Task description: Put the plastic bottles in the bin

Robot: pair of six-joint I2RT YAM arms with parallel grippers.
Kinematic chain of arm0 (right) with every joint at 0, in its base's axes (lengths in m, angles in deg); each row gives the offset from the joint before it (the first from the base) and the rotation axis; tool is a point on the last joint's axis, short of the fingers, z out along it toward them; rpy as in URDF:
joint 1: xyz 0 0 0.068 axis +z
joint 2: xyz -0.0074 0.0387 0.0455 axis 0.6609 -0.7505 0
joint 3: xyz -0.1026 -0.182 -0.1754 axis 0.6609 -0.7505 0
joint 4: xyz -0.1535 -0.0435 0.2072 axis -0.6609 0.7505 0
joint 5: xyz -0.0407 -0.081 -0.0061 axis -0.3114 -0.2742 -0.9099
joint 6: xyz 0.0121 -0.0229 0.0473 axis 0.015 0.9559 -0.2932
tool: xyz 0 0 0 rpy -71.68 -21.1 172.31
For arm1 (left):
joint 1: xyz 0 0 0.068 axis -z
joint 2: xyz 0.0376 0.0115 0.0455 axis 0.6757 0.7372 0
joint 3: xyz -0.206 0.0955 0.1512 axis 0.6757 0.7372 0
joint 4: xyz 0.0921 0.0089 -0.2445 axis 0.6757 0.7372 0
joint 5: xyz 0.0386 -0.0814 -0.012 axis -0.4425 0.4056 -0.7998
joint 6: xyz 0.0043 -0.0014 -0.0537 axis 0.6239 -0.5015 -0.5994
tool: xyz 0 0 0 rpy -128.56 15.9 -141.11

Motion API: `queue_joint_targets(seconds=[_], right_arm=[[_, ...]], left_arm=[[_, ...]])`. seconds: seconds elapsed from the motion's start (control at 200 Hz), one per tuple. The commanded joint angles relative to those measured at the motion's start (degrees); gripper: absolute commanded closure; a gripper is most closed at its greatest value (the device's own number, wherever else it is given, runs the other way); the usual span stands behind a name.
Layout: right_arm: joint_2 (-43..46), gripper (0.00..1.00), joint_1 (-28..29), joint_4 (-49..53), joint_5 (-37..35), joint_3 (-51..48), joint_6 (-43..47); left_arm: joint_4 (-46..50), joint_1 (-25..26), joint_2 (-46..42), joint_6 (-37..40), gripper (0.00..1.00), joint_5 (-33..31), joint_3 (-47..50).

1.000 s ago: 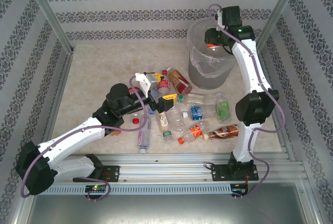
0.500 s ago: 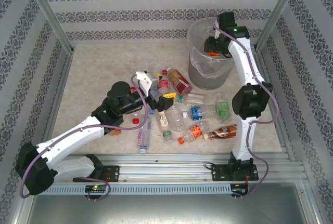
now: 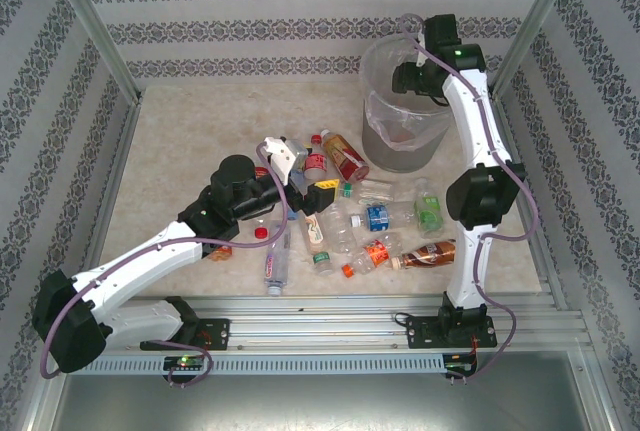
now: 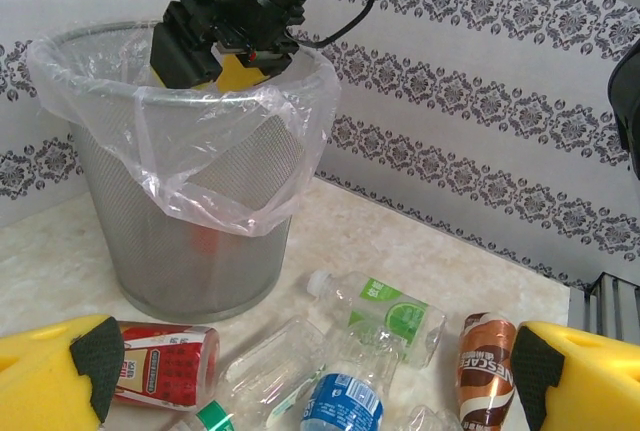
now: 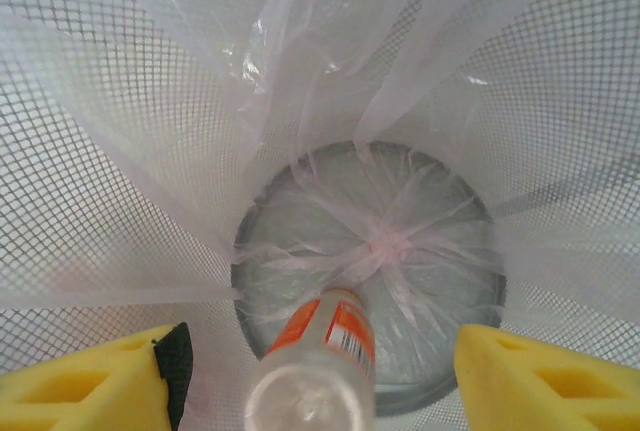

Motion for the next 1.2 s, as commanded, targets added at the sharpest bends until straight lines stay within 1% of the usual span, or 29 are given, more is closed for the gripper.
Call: queue_joint_targets(seconds=[0.0, 0.27, 0.47, 0.59, 0.714, 0.819, 0.989, 1.054, 1.194], right_arm=[[1.5, 0.28, -0.7, 1.6, -1.8, 1.7, 0.1], [9.1, 0.26, -0.9, 0.7, -2.5, -0.3, 0.5], [18.2, 0.25, -0.3, -1.7, -3.2, -8.3, 0.0], [24.1, 0.25, 0.3, -2.6, -3.6, -13.4, -0.6], [31.5, 0.24, 1.2, -3.9, -4.0, -21.6, -2.2], [38.1, 0.24, 2.2, -4.2, -5.3, -30.3, -4.5], [48.1, 0.23, 3.2, -3.0, -8.0, -41.9, -11.4], [51.9, 0.24, 3.6, -2.5, -9.0, -46.2, -13.8], [59.3, 0.24, 4.2, 0.0, -11.4, -55.0, -19.6]], left_arm=[[1.0, 0.8, -0.1, 0.6, 0.00, 0.1, -1.9], [2.1, 0.9, -0.1, 0.8, 0.00, 0.5, -2.5], [3.5, 0.9, -0.3, 1.3, 0.00, 1.3, -3.0], [6.0, 0.9, -0.3, 1.8, 0.00, 1.1, -4.1], [7.6, 0.9, -0.6, 2.4, 0.00, 0.6, -4.8], [8.1, 1.0, -0.8, 2.4, 0.00, 0.4, -5.0], [11.4, 2.0, -0.7, 3.8, 0.00, 0.0, -6.1], [13.1, 2.2, -1.1, 4.8, 0.00, 1.4, -6.0], [16.1, 2.7, -1.7, 8.4, 0.00, 6.7, -5.7]])
